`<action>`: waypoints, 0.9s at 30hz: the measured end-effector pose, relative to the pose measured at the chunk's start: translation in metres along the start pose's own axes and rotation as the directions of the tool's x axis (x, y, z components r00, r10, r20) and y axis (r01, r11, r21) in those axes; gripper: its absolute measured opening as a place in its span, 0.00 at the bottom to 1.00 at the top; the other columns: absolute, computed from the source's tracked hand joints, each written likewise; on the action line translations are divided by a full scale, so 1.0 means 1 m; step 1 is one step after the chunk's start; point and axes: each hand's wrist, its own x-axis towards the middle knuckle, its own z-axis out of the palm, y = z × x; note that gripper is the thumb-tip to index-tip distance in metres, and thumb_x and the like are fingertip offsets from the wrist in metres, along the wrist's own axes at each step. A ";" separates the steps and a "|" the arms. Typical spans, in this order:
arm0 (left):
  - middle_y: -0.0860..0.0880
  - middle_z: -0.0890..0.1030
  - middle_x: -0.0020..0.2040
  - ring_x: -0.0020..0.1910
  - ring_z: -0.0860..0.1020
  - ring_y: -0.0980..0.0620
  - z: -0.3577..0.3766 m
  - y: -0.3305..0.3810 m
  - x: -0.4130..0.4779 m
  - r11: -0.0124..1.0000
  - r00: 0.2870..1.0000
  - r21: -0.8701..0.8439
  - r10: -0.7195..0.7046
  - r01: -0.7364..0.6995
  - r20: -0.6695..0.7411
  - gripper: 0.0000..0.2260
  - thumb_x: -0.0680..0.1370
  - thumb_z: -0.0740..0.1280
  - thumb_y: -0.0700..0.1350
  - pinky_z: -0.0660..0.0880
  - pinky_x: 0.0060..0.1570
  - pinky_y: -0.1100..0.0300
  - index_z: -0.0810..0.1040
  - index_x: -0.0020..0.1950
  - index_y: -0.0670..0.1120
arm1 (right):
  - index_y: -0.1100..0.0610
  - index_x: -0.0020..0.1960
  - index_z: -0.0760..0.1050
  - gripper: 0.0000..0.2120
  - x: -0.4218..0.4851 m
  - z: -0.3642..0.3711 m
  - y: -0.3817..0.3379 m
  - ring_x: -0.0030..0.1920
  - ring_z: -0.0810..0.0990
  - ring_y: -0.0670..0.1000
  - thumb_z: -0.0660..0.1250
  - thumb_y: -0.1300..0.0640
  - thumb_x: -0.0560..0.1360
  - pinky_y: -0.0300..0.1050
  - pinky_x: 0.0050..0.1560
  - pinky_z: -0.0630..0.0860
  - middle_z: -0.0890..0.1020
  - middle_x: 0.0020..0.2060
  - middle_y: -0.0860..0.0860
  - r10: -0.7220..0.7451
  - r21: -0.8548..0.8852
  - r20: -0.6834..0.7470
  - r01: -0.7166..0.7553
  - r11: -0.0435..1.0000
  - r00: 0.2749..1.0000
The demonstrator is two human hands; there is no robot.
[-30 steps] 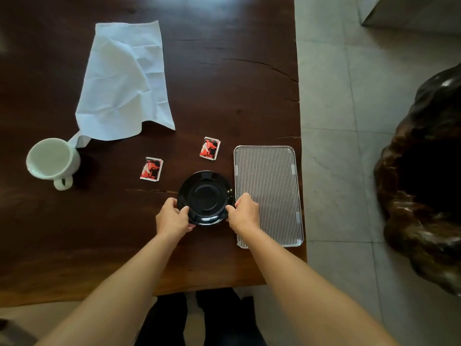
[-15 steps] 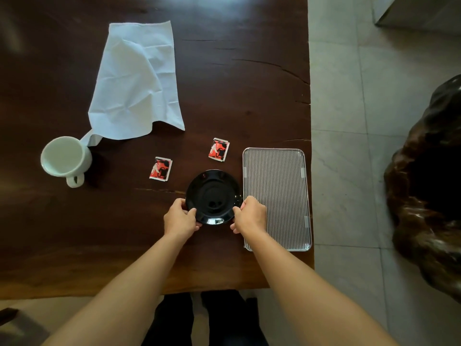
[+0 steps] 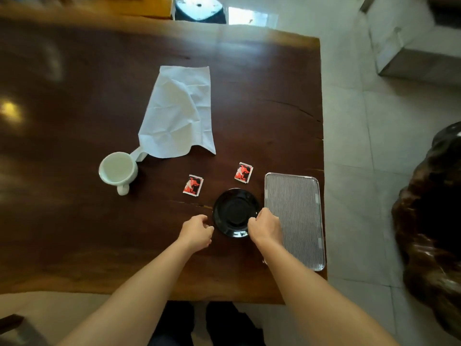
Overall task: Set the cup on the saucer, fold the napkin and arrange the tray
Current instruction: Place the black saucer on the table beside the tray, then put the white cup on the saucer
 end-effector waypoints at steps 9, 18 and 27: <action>0.49 0.82 0.53 0.46 0.83 0.51 -0.110 -0.039 -0.007 0.990 0.987 0.130 0.065 -0.046 -0.148 0.06 0.80 0.64 0.45 0.82 0.51 0.51 0.78 0.56 0.51 | 0.53 0.45 0.73 0.05 -0.027 0.008 -0.117 0.43 0.77 0.52 0.63 0.54 0.78 0.47 0.42 0.73 0.79 0.43 0.52 -0.289 0.030 0.154 0.288 0.957 0.945; 0.49 0.81 0.46 0.43 0.82 0.48 -0.231 -0.082 0.018 0.993 0.949 0.115 0.042 -0.006 -0.311 0.03 0.76 0.64 0.43 0.81 0.47 0.50 0.76 0.46 0.51 | 0.55 0.58 0.73 0.10 -0.052 0.070 -0.216 0.52 0.80 0.55 0.64 0.55 0.77 0.54 0.56 0.79 0.82 0.51 0.54 -0.409 -0.063 0.324 0.450 0.891 0.853; 0.51 0.79 0.45 0.45 0.79 0.49 -0.287 -0.116 0.071 0.988 0.961 0.153 0.035 0.008 -0.273 0.11 0.75 0.66 0.39 0.78 0.46 0.52 0.74 0.56 0.47 | 0.57 0.65 0.69 0.20 -0.039 0.135 -0.279 0.55 0.79 0.58 0.64 0.59 0.74 0.56 0.58 0.78 0.81 0.52 0.56 -0.415 -0.161 0.388 0.504 0.848 0.823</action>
